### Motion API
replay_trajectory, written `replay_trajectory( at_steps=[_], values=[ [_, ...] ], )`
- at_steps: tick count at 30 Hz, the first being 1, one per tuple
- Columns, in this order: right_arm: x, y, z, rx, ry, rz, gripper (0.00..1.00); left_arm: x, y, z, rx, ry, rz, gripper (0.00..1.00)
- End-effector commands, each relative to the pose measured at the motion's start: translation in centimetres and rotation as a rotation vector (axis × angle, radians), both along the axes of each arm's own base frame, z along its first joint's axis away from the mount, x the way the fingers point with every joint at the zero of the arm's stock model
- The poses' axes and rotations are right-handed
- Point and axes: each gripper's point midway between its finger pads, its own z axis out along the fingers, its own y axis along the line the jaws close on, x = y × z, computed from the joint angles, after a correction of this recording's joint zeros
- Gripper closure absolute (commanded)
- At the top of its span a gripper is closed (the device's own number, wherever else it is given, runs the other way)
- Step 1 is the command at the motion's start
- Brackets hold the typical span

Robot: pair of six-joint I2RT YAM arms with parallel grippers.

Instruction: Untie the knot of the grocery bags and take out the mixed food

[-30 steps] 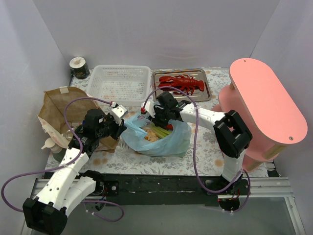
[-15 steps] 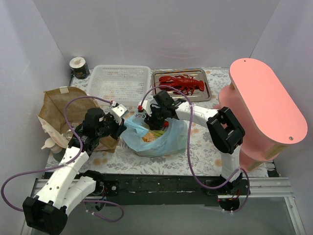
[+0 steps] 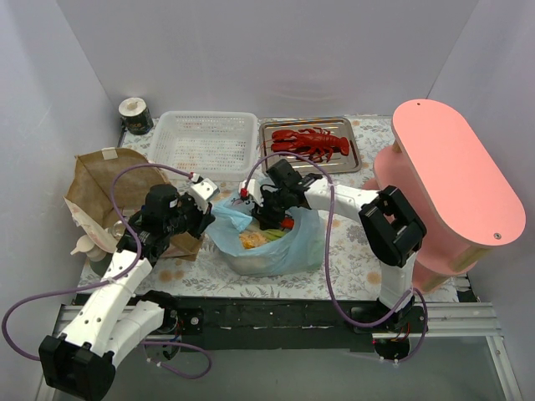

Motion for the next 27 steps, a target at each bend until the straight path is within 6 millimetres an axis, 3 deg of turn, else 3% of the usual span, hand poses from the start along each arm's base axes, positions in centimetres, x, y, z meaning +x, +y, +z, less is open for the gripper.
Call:
replay_trajectory(
  at_steps=[1,4,8,12,18,22,25,27],
  values=[
    [-1.7,0.6,3.8,0.084,0.04,0.061,0.47,0.6,1.3,1.5,0.037,-0.077,0.047,1.0],
    [-3.1,1.5,4.8,0.13,0.091,0.04,0.48,0.6,1.2,2.5,0.027,-0.12,0.039,1.0],
    [-5.9,3.3,4.3,0.128,0.119,0.088,0.48,0.4,0.8,3.1,0.007,-0.152,0.014,1.0],
    [-6.3,4.6,3.5,0.115,0.142,0.048,0.48,0.3,0.8,2.8,0.015,-0.138,0.011,1.0],
    [-4.4,4.5,-0.1,0.024,0.093,-0.036,0.45,-0.2,1.6,1.7,0.044,-0.107,0.04,1.0],
    [-6.7,4.4,-1.4,0.026,0.206,0.035,0.42,-0.4,2.3,0.7,0.073,-0.092,0.068,1.0],
    [-9.4,3.4,-1.8,0.031,0.302,0.083,0.37,-0.1,3.3,0.5,0.104,-0.1,0.118,1.0],
    [-10.2,1.7,-3.3,-0.019,0.308,0.062,0.34,-0.1,3.5,0.8,0.107,-0.115,0.123,1.0]
  ],
)
